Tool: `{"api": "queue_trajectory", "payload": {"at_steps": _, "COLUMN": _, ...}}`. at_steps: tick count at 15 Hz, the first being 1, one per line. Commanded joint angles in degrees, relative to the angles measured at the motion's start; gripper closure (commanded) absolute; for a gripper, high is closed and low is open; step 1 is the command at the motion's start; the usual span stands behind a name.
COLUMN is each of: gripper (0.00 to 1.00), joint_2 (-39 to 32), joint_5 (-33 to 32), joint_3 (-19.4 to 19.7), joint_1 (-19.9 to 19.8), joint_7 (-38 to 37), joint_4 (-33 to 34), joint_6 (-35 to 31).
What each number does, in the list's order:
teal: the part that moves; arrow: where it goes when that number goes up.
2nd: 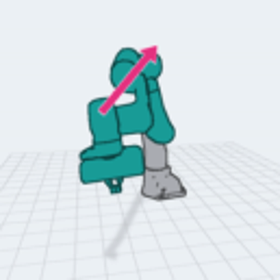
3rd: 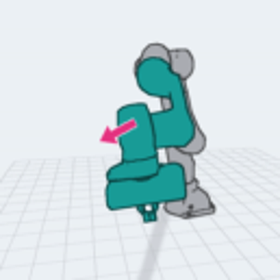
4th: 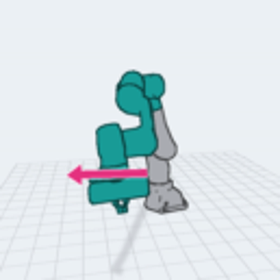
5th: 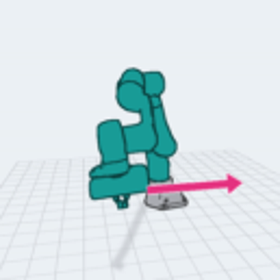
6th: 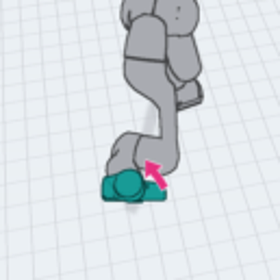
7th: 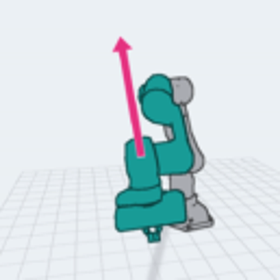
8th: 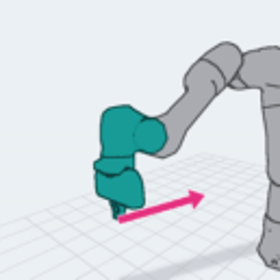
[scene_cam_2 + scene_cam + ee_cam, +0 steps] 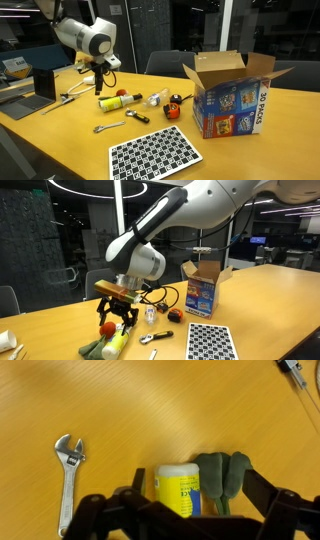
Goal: Put the white and yellow bottle on the table into the box
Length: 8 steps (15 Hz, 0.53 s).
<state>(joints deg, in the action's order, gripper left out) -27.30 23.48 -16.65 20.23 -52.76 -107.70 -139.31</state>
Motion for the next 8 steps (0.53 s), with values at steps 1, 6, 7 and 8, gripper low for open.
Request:
{"api": "queue_trajectory", "payload": {"at_steps": 1, "gripper": 0.00, "joint_2": -6.5, "joint_5": -4.2, "joint_3": 3.1, "joint_1": 4.3, "joint_7": -4.6, "joint_4": 8.0, "joint_6": 1.3}}
{"api": "queue_trajectory", "payload": {"at_steps": 6, "gripper": 0.00, "joint_2": -12.7, "joint_5": -11.4, "joint_3": 6.7, "joint_1": 7.5, "joint_7": -6.9, "joint_4": 15.1, "joint_6": 3.3}}
{"api": "queue_trajectory", "payload": {"at_steps": 7, "gripper": 0.00, "joint_2": -13.6, "joint_5": -12.4, "joint_3": 7.2, "joint_1": 7.7, "joint_7": -6.7, "joint_4": 16.2, "joint_6": 3.5}}
{"api": "queue_trajectory", "payload": {"at_steps": 8, "gripper": 0.00, "joint_2": -14.5, "joint_5": -13.3, "joint_3": 7.7, "joint_1": 7.7, "joint_7": -6.2, "joint_4": 17.3, "joint_6": 3.6}}
